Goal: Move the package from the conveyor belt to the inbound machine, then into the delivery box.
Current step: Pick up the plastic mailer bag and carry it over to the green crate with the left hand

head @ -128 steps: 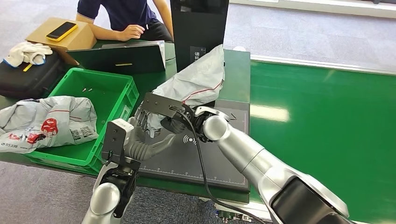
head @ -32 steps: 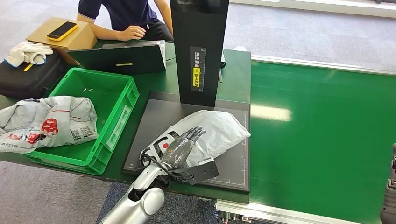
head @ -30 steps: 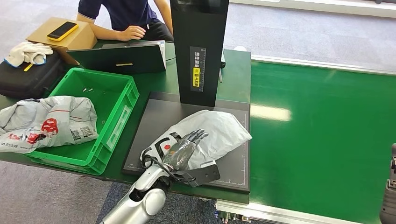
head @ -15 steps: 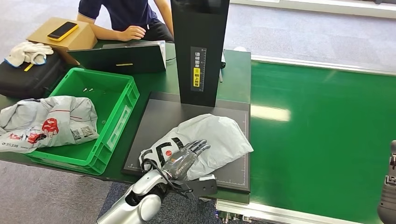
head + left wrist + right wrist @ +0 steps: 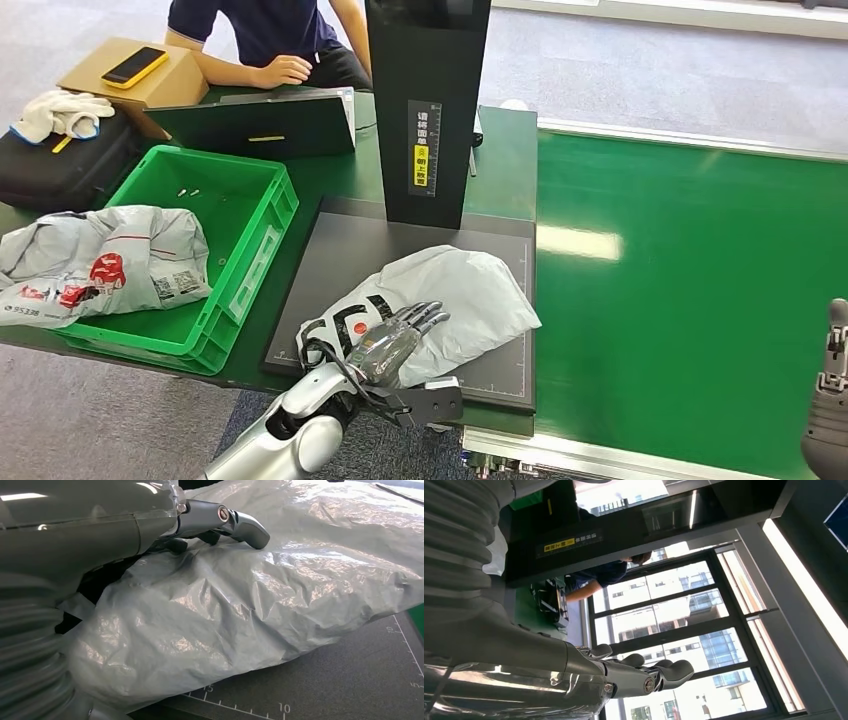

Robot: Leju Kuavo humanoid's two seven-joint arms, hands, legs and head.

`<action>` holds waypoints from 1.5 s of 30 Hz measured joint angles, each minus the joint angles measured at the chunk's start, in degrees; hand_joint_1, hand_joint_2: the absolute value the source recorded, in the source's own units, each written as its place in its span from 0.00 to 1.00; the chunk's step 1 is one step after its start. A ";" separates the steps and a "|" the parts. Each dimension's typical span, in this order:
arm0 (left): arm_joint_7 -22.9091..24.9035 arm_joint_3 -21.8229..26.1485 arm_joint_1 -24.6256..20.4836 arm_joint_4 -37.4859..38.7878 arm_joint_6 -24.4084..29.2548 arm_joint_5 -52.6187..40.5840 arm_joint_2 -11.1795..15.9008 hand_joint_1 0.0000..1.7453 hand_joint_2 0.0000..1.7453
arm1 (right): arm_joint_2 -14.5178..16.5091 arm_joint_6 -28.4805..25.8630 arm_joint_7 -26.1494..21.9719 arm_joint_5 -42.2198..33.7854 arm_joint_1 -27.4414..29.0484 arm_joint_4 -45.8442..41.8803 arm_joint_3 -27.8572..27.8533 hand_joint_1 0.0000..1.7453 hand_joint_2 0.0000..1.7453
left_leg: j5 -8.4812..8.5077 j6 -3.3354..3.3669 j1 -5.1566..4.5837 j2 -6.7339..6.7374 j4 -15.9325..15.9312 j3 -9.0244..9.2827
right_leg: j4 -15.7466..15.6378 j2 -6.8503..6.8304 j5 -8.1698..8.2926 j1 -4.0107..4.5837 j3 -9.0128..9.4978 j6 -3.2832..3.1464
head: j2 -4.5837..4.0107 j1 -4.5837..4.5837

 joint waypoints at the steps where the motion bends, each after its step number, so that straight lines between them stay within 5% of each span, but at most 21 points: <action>1: 0.03 -0.16 -0.04 0.00 0.11 -0.02 0.15 0.26 1.00 | -0.18 -0.25 -0.11 0.08 -0.04 0.15 0.32 0.00 1.00 | 0.00 0.00 0.00 0.00 0.00 0.00 | 0.00 0.00 0.00 0.00 0.00 0.00 | 0.00 -0.01; 4: 0.01 -1.08 -0.23 0.00 0.80 -0.34 0.57 1.00 1.00 | -0.73 -1.20 -0.54 0.29 -0.11 0.46 1.17 0.00 1.00 | 0.00 0.00 0.00 0.00 0.00 0.01 | 0.00 0.00 0.00 -0.01 -0.01 0.00 | -0.01 -0.01; 27: -0.46 -2.81 -1.90 -3.35 5.13 -1.23 2.27 1.00 1.00 | -2.31 2.29 0.33 -0.32 0.70 0.48 1.12 0.00 1.00 | 0.00 0.00 0.00 0.00 0.01 0.01 | 0.00 0.00 0.00 -0.02 -0.06 0.00 | -0.02 0.00; 33: 0.87 -1.86 -1.28 -8.76 12.85 -1.67 2.63 1.00 1.00 | -1.93 3.80 1.14 -0.07 0.88 0.34 0.32 0.00 1.00 | 0.00 0.00 0.00 0.00 0.01 0.00 | 0.00 0.00 0.00 -0.01 -0.05 0.00 | 0.00 0.00; 45: 3.88 8.30 0.62 -34.46 31.04 -3.85 5.92 1.00 1.00 | 0.02 2.73 3.28 -0.21 1.65 -1.10 -1.51 0.00 1.00 | 0.00 0.00 0.01 0.01 0.01 0.00 | 0.01 0.01 0.00 0.01 -0.02 0.00 | -0.01 -0.01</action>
